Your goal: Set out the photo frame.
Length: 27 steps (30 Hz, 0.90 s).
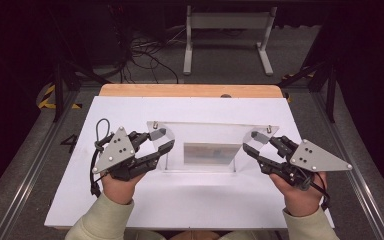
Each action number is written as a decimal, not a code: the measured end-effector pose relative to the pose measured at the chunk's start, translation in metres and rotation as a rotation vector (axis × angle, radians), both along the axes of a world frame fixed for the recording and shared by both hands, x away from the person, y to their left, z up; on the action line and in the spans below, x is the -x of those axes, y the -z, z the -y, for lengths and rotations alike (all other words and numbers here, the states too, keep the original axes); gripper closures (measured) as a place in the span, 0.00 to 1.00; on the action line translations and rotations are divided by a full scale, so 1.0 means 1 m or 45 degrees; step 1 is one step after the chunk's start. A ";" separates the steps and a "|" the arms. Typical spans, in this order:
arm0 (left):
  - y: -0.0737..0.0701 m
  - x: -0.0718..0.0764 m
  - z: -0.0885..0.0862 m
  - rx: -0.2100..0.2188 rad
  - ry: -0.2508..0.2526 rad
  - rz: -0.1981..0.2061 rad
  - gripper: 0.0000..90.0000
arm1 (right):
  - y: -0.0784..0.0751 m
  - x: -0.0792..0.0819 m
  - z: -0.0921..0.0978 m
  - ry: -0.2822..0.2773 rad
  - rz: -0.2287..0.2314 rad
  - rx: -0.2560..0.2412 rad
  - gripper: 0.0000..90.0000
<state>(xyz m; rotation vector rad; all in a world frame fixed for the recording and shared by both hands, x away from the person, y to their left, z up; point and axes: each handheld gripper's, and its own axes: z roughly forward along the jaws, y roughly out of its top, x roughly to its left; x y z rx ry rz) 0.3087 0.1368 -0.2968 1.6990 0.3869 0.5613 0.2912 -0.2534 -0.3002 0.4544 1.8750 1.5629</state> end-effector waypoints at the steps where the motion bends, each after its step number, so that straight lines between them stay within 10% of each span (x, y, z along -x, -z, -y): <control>1: 0.000 0.000 -0.001 0.006 0.001 -0.001 0.66 | -0.001 0.000 -0.001 -0.001 -0.002 0.001 0.64; 10: 0.006 -0.017 -0.009 0.070 -0.012 -0.126 0.62 | 0.000 -0.014 -0.011 -0.010 -0.051 -0.044 0.64; 27: 0.018 -0.025 -0.009 0.098 -0.086 -0.110 0.44 | 0.010 -0.038 -0.014 -0.006 -0.032 -0.122 0.56</control>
